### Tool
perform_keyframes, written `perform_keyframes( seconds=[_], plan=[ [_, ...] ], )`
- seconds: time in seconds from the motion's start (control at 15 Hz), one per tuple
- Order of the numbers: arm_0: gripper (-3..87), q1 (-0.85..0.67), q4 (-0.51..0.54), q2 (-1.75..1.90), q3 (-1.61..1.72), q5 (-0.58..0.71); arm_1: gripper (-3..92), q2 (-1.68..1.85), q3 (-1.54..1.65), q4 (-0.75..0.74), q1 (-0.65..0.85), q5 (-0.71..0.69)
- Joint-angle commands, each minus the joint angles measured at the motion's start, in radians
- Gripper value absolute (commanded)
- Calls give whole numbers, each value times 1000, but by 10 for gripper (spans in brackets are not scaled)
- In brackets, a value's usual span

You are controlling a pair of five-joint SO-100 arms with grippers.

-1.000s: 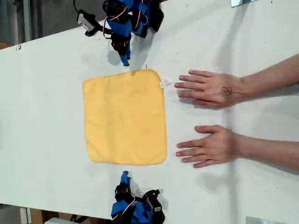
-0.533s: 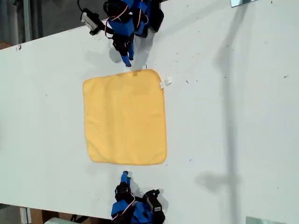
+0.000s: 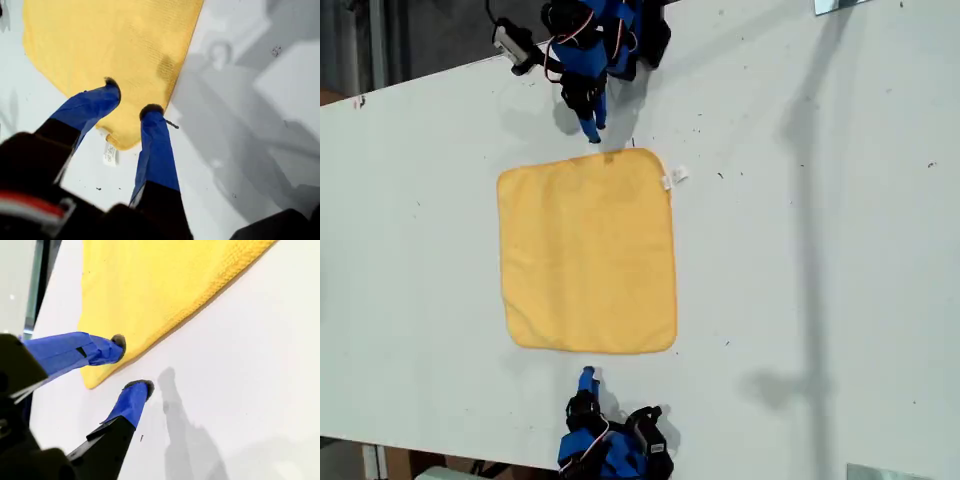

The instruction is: Grasp corners of a square towel and fold twice.

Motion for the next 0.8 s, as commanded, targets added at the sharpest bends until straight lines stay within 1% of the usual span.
perform_keyframes(
  seconds=[0.0, 0.07, 0.13, 0.2, 0.27, 0.33, 0.4, 0.47, 0.53, 0.6, 0.67, 0.73],
  plan=[
    [123, 9, 2, 5, 3, 9, 146, -6, -54, 6, -5, 9],
    [122, 0, -9, 5, 3, 71, 146, -6, -54, 6, -5, 9],
    [122, 3, -15, 5, 5, 97, 141, -6, -54, 9, 11, 18],
    [122, 64, -5, 5, 6, -69, 150, -6, -44, -8, 31, 18],
    [122, 215, -6, 5, 6, -299, 152, -6, -28, -54, -20, 38],
    [122, 333, -23, 6, 6, -463, 152, -6, -28, -81, -87, 123],
    [152, 347, -6, 6, 6, -382, 193, -6, -29, -83, -132, 198],
    [177, 344, -34, 6, 6, -314, 216, -6, -31, -71, -150, 187],
    [175, 341, -49, 6, 5, -376, 112, -6, -32, -34, -164, 144],
    [172, 364, -35, 6, -15, -425, 72, -6, -40, -5, -164, 37],
    [151, 347, -12, 8, -28, -446, 147, -6, -63, 21, -156, 34],
    [139, 322, -94, 8, 5, -371, 237, -5, -78, -61, -206, -21]
  ],
)
